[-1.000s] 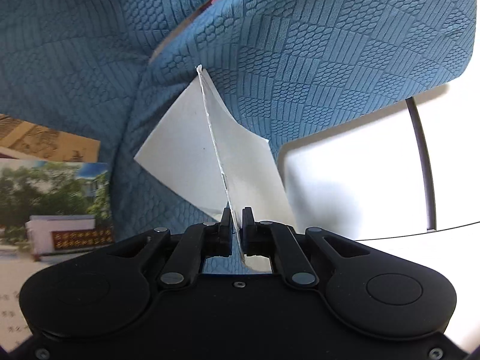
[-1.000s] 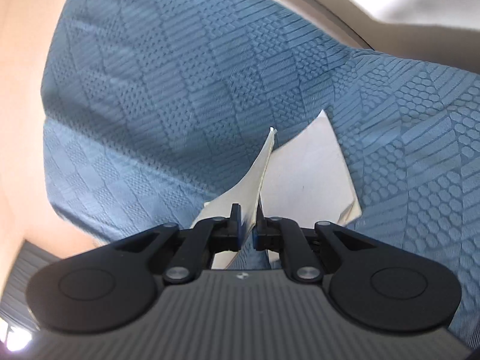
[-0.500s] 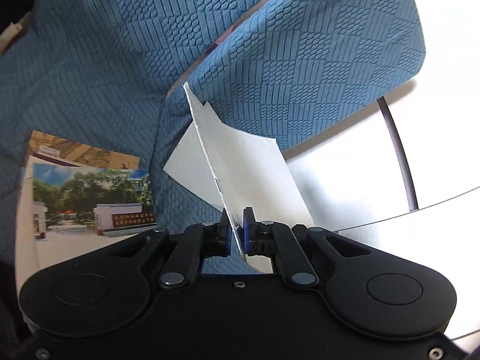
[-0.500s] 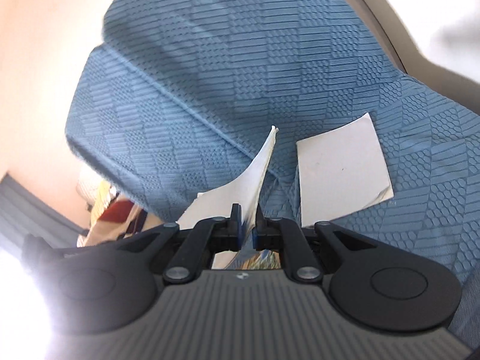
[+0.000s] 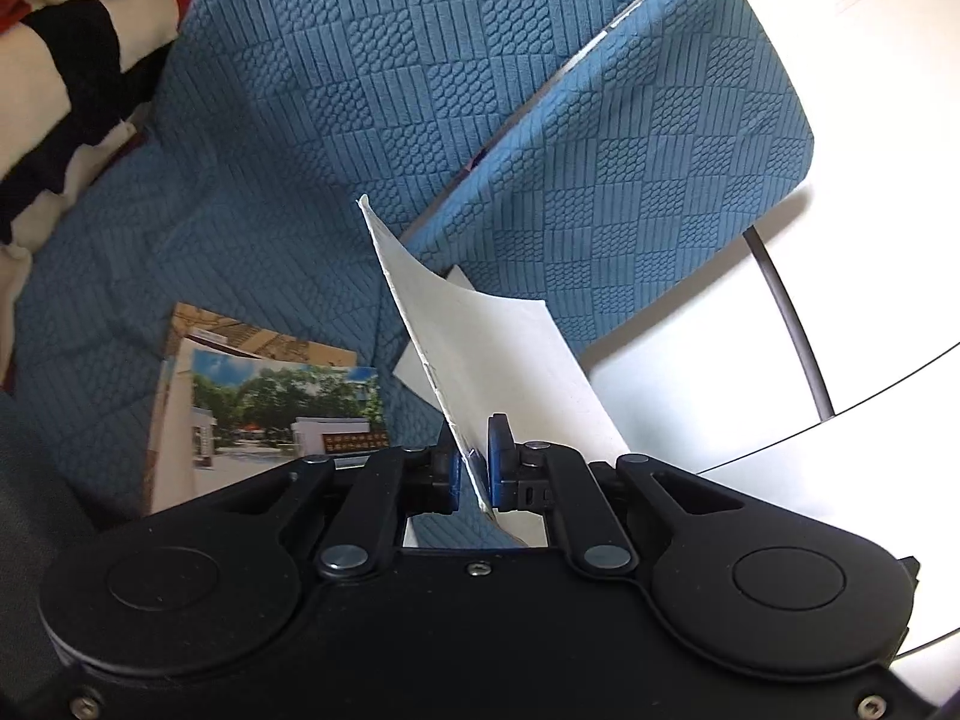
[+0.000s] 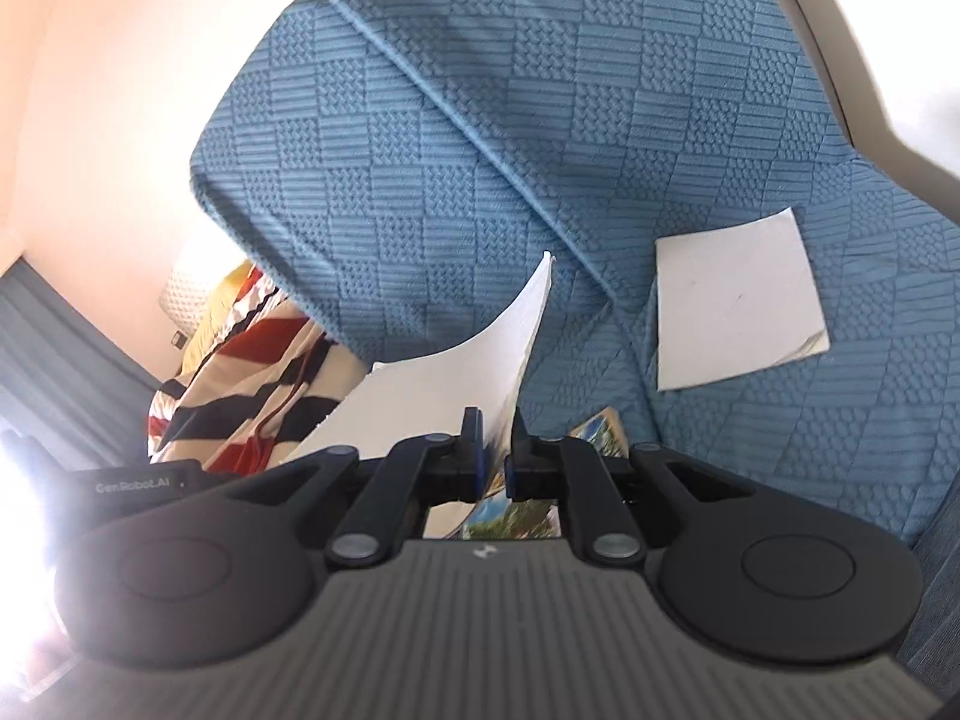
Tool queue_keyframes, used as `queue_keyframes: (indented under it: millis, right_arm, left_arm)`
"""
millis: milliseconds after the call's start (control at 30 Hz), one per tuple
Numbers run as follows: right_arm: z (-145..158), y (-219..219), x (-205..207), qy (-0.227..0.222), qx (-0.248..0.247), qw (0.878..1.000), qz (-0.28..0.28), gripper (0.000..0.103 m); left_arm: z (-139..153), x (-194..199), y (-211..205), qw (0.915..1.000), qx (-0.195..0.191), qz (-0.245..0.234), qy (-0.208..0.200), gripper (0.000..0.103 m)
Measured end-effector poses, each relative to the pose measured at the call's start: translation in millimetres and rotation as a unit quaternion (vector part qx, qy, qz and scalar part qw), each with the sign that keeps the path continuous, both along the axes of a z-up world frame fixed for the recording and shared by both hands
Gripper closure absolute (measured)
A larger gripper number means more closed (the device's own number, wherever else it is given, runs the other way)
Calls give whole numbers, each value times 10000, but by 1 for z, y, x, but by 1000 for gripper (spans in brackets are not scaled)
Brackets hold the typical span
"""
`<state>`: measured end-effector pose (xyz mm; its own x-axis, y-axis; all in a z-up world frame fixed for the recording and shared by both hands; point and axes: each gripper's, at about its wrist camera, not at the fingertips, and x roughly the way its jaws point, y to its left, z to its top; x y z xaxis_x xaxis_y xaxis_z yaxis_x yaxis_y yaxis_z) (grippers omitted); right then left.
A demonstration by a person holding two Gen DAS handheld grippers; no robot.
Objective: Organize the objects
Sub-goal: 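Carry the white sheets over the book stack and lay them flat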
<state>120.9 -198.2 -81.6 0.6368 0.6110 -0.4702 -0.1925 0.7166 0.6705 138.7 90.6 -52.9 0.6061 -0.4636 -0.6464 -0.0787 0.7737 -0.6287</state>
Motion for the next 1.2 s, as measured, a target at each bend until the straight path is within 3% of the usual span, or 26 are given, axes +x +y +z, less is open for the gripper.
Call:
queue_keyframes:
  millis: [233,400,600,1000,1200]
  right_arm:
    - [15,36,-3,-322,-573,9974,306,94]
    - [18,45,2,-359,-533,9971,404,94]
    - [10,59,6,-386,-613,9956,595,94]
    - [-52,78,6,-59,-907,9907,1008,94]
    - [-72,80,2,-111,-1220,9872,1021,93]
  left_arm:
    - [19,-11,10,9992,326,36,-248,95]
    - [14,-9,25,9993,293,106,-218,95]
    - [-7,-17,32,9987,403,251,-183,94]
    - [-78,-29,47,9951,459,814,314,91]
    - [-107,-21,43,9950,516,747,406,91]
